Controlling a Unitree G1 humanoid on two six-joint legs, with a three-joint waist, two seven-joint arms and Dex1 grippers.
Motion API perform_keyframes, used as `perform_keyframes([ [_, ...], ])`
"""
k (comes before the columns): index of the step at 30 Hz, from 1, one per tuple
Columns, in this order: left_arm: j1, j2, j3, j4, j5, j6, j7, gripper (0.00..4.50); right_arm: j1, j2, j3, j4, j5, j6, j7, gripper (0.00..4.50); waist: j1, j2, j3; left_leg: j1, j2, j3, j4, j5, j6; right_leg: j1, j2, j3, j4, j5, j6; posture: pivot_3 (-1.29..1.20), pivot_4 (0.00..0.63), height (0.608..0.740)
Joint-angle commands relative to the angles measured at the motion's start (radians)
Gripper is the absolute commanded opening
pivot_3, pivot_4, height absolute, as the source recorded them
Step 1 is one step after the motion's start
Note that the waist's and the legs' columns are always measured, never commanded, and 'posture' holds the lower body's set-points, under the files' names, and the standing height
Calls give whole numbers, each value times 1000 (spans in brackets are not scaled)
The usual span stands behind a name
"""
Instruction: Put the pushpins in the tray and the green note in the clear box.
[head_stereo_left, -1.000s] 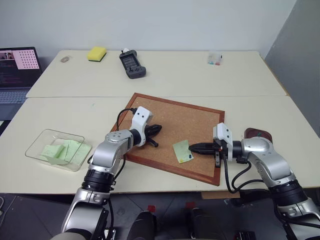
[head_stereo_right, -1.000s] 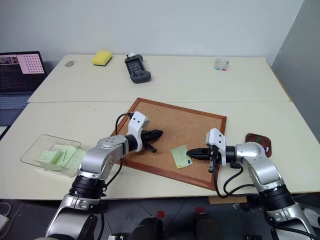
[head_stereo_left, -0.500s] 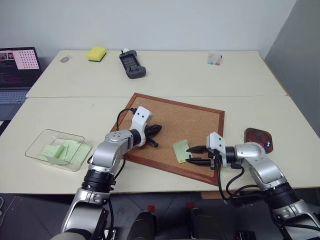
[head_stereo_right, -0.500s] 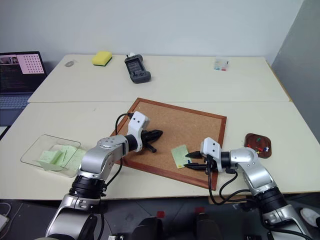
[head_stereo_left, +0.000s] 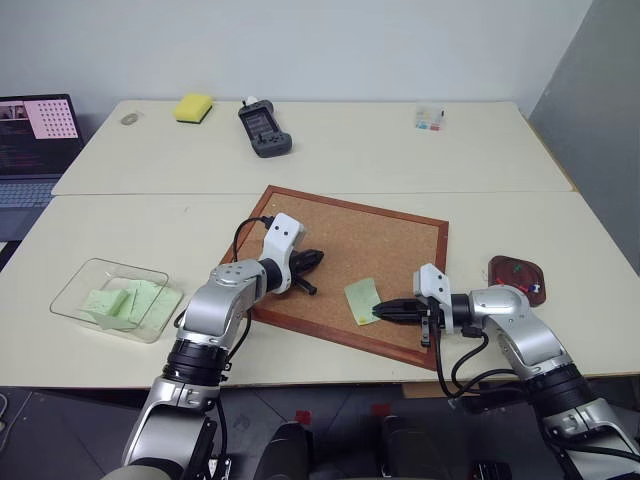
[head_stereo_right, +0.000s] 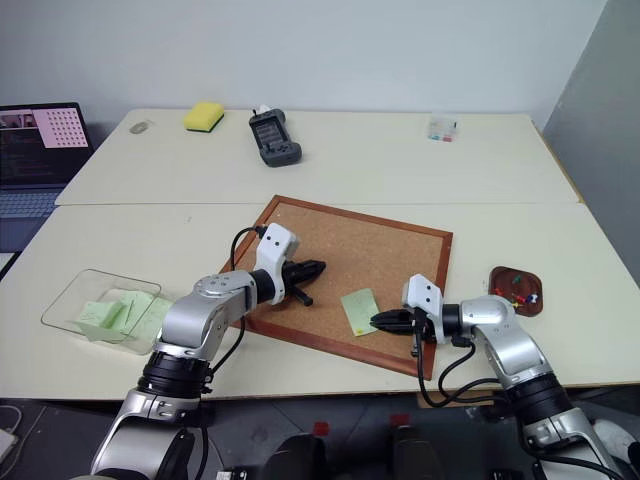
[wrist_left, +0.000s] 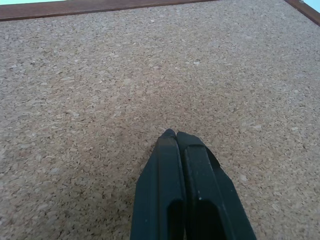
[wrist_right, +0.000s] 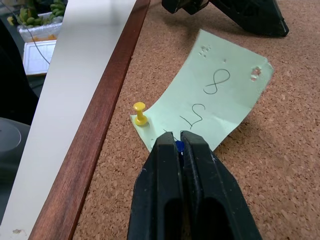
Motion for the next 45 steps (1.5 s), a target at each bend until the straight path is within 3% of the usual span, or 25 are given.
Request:
perform_keyframes([
  [1,-14,-3,-5,-9,0,-6,-5,0,-35,4,-87,-176,124,89,-15,10,0,0,0,0,0,0,0,0,0,0,0,0,0,0,0,0,150,740],
  [9,-20,-14,-17,6,2,-17,-9,0,-10,-19,-205,-248,202,233,-125,10,1,0,0,0,-1,-1,0,0,0,0,-1,0,0,0,0,0,150,740],
  [21,-2,-27,-25,8,3,-31,-10,0,172,-28,-558,-246,73,314,-651,10,5,0,0,-1,-1,1,0,0,0,0,-1,0,0,0,0,0,150,740],
  [26,-9,-32,-31,19,2,-35,-16,0,252,-11,-590,-283,37,331,-758,10,3,1,-1,0,-1,3,0,0,0,0,-1,1,0,0,0,0,150,740],
  [32,-23,-34,-35,35,3,-42,-22,0,232,16,-607,-215,6,314,-852,10,0,1,-1,1,0,9,0,0,0,1,0,2,1,0,0,0,150,740],
  [44,-9,-33,-25,16,3,-33,-16,0,226,55,-598,-170,10,333,-888,10,0,1,-1,1,0,10,0,0,1,1,0,3,0,0,0,0,150,740],
  [45,-8,-33,-24,16,3,-33,-14,0,225,54,-598,-169,9,330,-887,263,1,1,-1,1,0,10,0,0,1,1,0,3,0,0,0,0,150,740],
])
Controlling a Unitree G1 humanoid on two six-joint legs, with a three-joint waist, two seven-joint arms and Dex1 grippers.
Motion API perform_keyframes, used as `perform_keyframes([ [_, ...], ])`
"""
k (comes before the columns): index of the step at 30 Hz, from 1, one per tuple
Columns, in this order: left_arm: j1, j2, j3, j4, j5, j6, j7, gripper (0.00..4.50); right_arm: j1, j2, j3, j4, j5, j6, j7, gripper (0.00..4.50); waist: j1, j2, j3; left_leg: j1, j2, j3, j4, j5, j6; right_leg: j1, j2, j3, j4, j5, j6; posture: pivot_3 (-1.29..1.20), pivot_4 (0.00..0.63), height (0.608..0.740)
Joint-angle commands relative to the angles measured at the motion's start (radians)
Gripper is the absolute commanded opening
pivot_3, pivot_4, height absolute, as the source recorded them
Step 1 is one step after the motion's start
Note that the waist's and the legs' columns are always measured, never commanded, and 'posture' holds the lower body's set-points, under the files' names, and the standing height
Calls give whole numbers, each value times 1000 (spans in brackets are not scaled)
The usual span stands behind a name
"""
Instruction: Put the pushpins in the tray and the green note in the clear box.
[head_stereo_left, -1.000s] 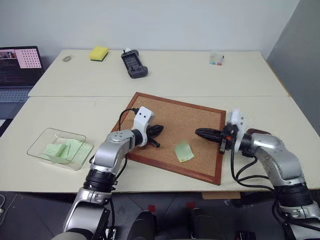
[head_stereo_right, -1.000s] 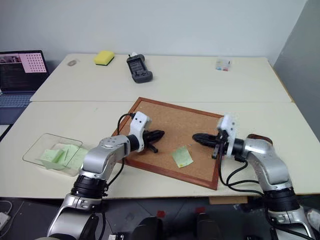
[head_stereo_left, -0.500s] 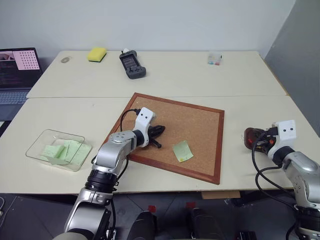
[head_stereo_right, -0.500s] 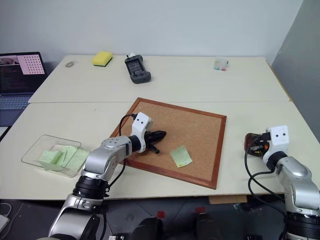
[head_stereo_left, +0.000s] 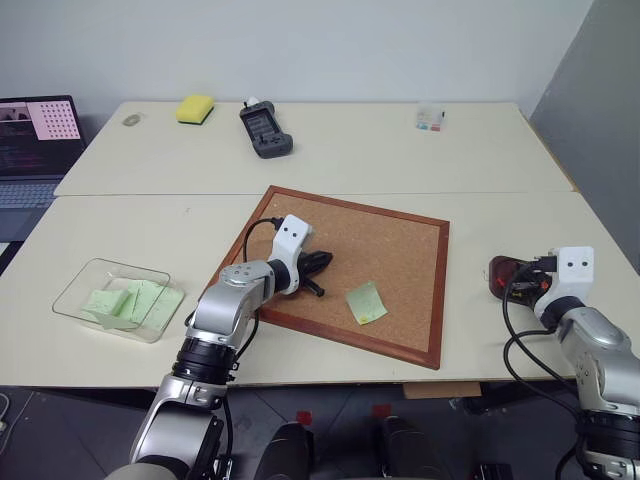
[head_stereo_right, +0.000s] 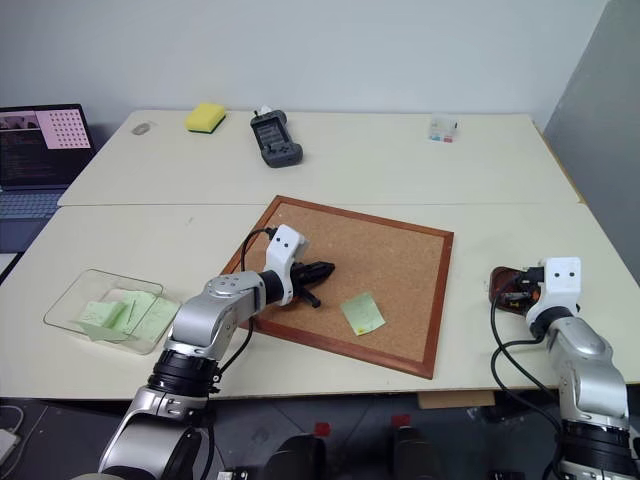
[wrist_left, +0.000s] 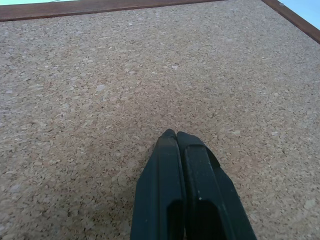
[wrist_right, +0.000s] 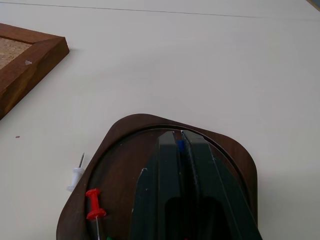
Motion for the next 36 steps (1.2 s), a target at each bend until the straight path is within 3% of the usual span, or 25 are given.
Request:
perform_keyframes([
  [1,4,-3,-2,-19,2,-4,4,0,-9,-4,-20,-8,9,4,-8,521,0,0,0,0,0,0,0,0,0,0,0,0,0,0,0,0,150,740],
  [5,5,-3,-1,-19,3,-4,6,0,-16,-8,-23,-6,6,0,-10,1181,0,0,0,0,0,0,0,0,0,0,0,0,0,0,0,0,150,740],
  [19,-11,-1,-3,0,5,-15,-1,0,3,-30,-42,-127,24,7,1,4254,0,0,0,0,0,0,0,0,0,0,0,0,0,0,0,0,150,740],
  [22,-17,-1,-2,10,7,-21,-3,0,14,-84,24,-182,21,-21,107,4254,0,0,0,0,0,0,0,0,0,0,0,0,0,0,0,0,150,740],
  [29,-31,-8,-8,33,12,-37,-5,0,19,-215,243,-308,190,-55,593,4254,-1,0,0,0,-1,0,0,0,0,0,2,-1,0,0,0,0,150,740],
  [36,-32,3,-3,29,16,-33,-4,0,-55,-214,424,-287,204,-84,783,4254,0,-1,1,0,0,-2,0,0,0,1,1,-2,-1,0,0,0,150,740],
])
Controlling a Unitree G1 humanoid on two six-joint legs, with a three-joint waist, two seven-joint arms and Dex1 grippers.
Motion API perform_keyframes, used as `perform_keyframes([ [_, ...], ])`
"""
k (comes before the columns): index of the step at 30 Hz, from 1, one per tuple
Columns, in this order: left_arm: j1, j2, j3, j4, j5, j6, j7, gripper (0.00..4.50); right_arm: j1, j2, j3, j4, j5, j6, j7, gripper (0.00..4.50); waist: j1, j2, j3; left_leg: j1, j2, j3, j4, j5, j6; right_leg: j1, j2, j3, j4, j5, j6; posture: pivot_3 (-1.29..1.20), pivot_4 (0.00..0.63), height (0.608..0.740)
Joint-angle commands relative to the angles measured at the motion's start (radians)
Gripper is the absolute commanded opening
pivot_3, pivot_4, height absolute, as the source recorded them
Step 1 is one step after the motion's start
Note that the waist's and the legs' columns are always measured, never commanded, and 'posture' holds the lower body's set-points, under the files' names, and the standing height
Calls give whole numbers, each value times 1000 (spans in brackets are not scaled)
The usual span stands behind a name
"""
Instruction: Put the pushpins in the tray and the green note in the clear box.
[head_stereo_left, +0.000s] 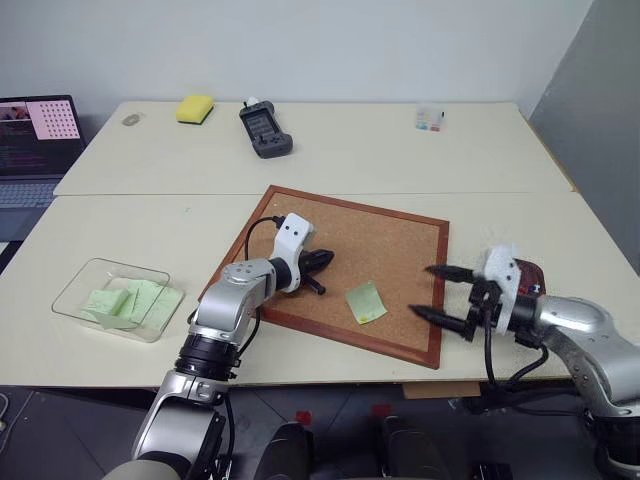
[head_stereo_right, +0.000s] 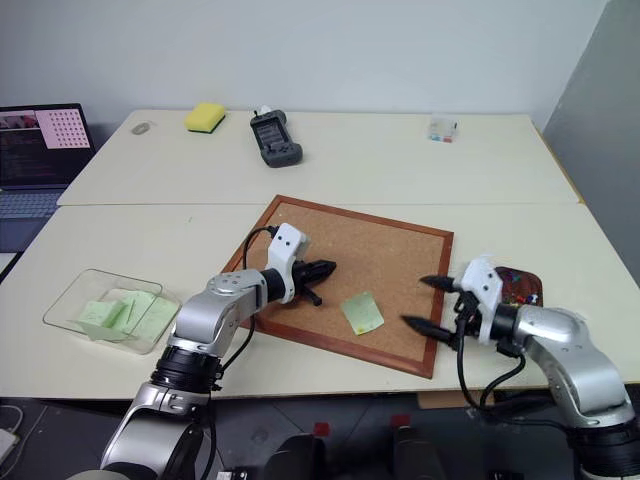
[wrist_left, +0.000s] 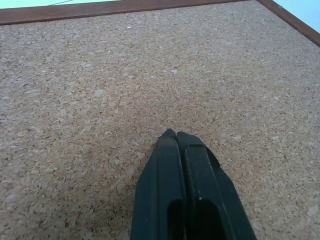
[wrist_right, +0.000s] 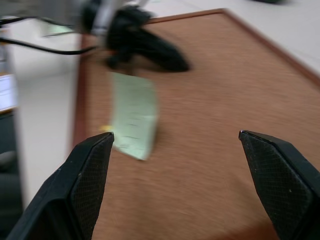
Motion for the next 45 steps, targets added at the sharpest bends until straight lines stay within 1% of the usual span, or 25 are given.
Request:
perform_keyframes([
  [1,-8,9,2,-15,8,-3,0,0,-68,9,94,21,-16,-53,100,4254,-2,0,0,0,0,0,0,0,0,0,0,0,0,0,0,0,150,740],
  [5,2,14,2,-30,5,5,1,0,-126,56,178,111,-56,-90,139,4254,-1,0,0,1,0,0,0,0,0,0,1,-1,0,0,0,0,150,740],
  [8,5,17,2,-35,6,10,3,0,-170,107,250,235,-117,-165,174,4254,-1,-1,0,0,0,-1,0,0,0,0,0,-1,0,0,0,0,150,740],
  [14,17,27,8,-58,4,25,9,0,-244,182,288,397,-166,-245,204,4254,-3,-1,0,0,1,-4,0,0,0,-1,0,0,0,0,0,0,150,740],
  [17,24,30,12,-71,2,31,13,0,-258,205,290,441,-173,-266,219,3760,-2,-1,0,0,1,-6,0,0,0,-1,0,-1,0,0,0,0,150,740],
  [23,32,31,19,-83,1,38,21,0,-261,218,290,465,-187,-282,235,2441,-3,0,0,0,1,-7,0,0,0,-1,0,-1,0,0,0,0,150,740],
  [24,32,31,19,-84,0,38,22,0,-262,220,288,467,-186,-281,237,2292,-3,-1,0,0,1,-7,0,0,0,-1,0,-1,0,0,0,0,150,740],
  [25,32,31,19,-85,-1,38,23,0,-262,222,286,469,-185,-279,237,1846,-3,-1,0,0,1,-7,0,0,0,-1,0,-1,0,0,0,0,150,740],
  [26,32,30,19,-85,-1,38,23,0,-263,225,284,471,-184,-278,236,1792,-3,-1,0,0,1,-7,0,0,0,-1,0,-1,0,0,0,0,150,740],
  [28,33,29,17,-83,-1,36,25,0,-261,229,280,471,-178,-267,232,1412,-3,-1,0,0,1,-7,0,0,0,-1,0,-1,0,0,0,0,150,740],
  [30,31,25,14,-81,-1,35,26,0,-259,231,278,470,-177,-263,229,922,-3,0,0,0,1,-7,0,0,0,-1,0,-1,0,0,0,0,150,740],
  [34,27,22,11,-82,-3,38,25,0,-261,239,268,474,-174,-253,217,78,-3,0,0,0,1,-7,0,0,0,-1,0,-1,0,0,0,0,150,740],
  [35,27,23,11,-81,-3,37,24,0,-263,242,265,479,-179,-258,211,11,-3,0,0,0,1,-7,0,0,0,-1,0,-1,0,0,0,0,150,740],
  [39,25,25,9,-80,-3,37,22,0,-263,247,260,480,-185,-266,201,11,-3,0,0,0,1,-7,0,0,0,-1,0,-1,0,0,0,0,150,740],
  [45,23,26,9,-77,-3,36,20,0,-263,229,228,369,-132,-207,195,11,-3,0,0,0,1,-7,0,0,0,-1,0,-1,1,0,0,0,150,740],
])
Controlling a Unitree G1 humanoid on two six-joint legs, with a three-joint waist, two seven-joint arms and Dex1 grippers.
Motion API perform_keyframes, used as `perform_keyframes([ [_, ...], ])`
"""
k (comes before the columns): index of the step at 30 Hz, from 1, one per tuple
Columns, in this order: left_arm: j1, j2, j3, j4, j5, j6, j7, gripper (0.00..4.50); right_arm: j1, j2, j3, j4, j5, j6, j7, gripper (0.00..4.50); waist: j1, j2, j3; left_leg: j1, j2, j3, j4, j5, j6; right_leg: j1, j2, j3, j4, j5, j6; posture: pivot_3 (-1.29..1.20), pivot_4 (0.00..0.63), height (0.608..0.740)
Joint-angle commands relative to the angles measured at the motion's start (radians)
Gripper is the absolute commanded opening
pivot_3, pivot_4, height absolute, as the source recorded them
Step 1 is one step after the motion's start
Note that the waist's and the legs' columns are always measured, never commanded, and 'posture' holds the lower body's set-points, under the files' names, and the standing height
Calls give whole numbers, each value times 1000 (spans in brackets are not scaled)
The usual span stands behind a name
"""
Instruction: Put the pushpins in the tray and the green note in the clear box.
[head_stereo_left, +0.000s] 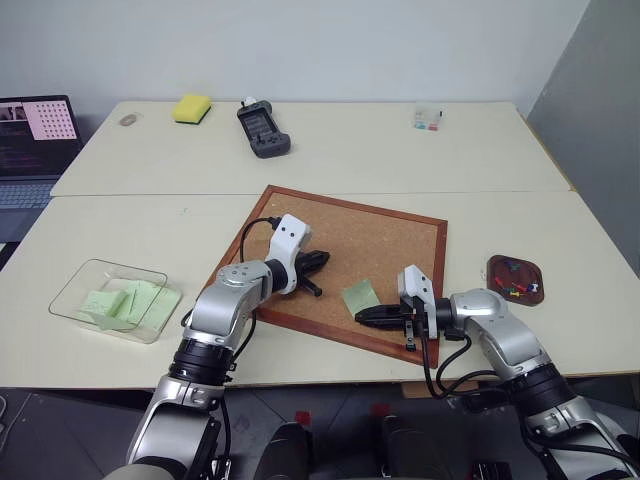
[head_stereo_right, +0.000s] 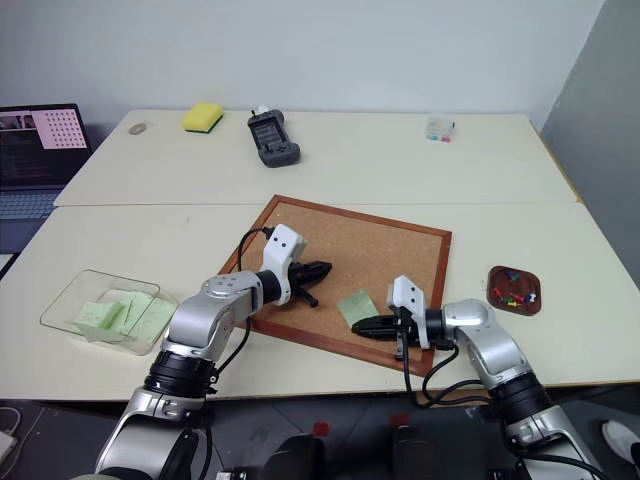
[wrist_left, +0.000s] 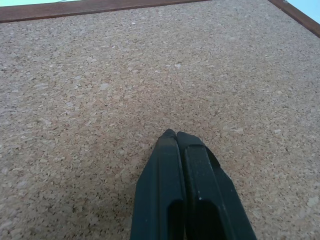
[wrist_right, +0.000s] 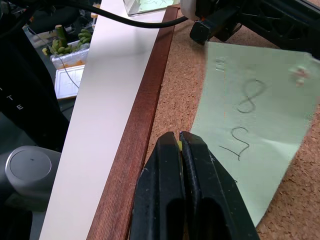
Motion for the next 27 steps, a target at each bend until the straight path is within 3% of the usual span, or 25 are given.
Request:
perform_keyframes([
  [1,-4,8,4,-18,2,2,-1,0,-11,-14,-55,-133,60,41,-5,11,0,0,0,0,0,0,0,0,0,0,0,0,0,0,0,0,150,740],
  [7,-5,5,4,-12,3,0,0,0,-13,-40,-99,-254,112,134,-32,11,1,0,0,-1,0,-1,0,0,0,0,0,0,0,0,0,0,150,740],
  [18,-16,4,30,-18,-23,-30,-22,0,-32,-77,-152,-297,110,161,-78,11,1,0,0,-1,0,-1,0,0,0,0,-1,0,0,0,0,0,150,740],
  [22,-41,-26,187,-74,-235,83,-73,614,-43,-85,-149,-282,90,146,-86,0,1,0,0,-1,0,-1,0,0,0,-1,0,-1,0,0,0,0,150,740],
  [27,11,42,351,-185,-521,319,-166,1629,-67,-89,-148,-250,69,114,-96,0,-5,0,0,-2,0,0,0,0,0,-2,0,0,0,0,0,0,150,740],
])
